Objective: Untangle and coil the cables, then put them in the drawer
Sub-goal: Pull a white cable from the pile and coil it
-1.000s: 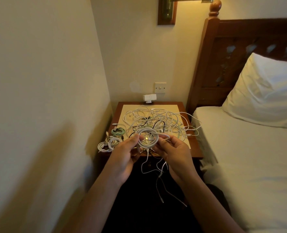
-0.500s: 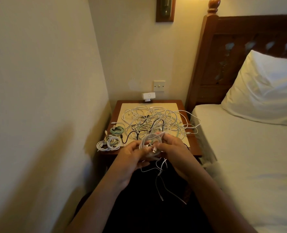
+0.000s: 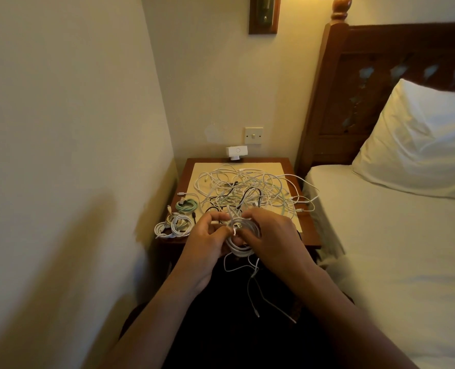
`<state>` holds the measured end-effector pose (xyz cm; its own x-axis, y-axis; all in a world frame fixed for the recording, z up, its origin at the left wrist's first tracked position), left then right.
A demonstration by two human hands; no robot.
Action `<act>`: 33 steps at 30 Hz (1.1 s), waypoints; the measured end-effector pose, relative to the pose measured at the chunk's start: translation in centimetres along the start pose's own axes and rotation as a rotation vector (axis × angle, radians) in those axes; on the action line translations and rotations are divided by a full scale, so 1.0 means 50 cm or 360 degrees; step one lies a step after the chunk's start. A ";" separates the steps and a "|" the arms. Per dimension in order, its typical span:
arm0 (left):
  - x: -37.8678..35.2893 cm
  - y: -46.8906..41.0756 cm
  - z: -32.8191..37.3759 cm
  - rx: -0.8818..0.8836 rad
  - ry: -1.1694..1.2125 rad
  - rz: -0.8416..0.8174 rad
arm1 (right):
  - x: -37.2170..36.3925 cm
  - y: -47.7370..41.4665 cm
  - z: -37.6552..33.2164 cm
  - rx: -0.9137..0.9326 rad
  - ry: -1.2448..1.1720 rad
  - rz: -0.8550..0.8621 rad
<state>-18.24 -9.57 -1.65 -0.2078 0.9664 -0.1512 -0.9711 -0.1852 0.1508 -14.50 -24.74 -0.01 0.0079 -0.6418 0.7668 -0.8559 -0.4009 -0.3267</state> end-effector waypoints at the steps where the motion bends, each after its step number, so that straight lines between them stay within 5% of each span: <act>1: -0.003 0.003 0.000 0.0054 0.0066 -0.0037 | -0.001 0.004 0.000 0.0023 -0.0008 0.0000; 7: 0.012 0.000 0.002 -0.0131 -0.0222 -0.0022 | -0.007 0.014 0.006 0.0185 -0.0019 -0.0016; 13: 0.016 0.006 0.010 -0.0193 -0.0183 0.0009 | 0.013 0.026 0.008 -0.0231 -0.0916 -0.0253; 17: 0.013 0.009 0.014 -0.0061 -0.0094 -0.0109 | 0.022 0.033 0.013 -0.0260 -0.1162 -0.0292; 23: 0.016 0.005 0.008 0.0195 0.0152 -0.0114 | 0.015 0.036 0.022 0.0078 -0.0594 0.0221; 28: 0.019 0.009 0.002 0.0240 0.0202 -0.0134 | -0.002 0.034 0.021 0.0502 -0.0083 0.0091; 33: 0.019 0.018 0.001 0.0121 0.0064 -0.0171 | 0.000 0.031 0.023 0.0225 -0.0551 0.0088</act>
<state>-19.29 -8.80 -1.62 -0.1088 0.9718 -0.2094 -0.9766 -0.0652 0.2050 -15.24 -26.12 -1.16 0.1587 -0.8384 0.5214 -0.7803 -0.4301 -0.4541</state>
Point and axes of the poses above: each hand's wrist, its own y-axis away from the middle knuckle, its own x-axis out of the back of the hand, z = x × y, the point moved 2 cm from there along -y, towards the middle knuckle, and after that the axes turned 1 degree about y, right-handed, at the moved point
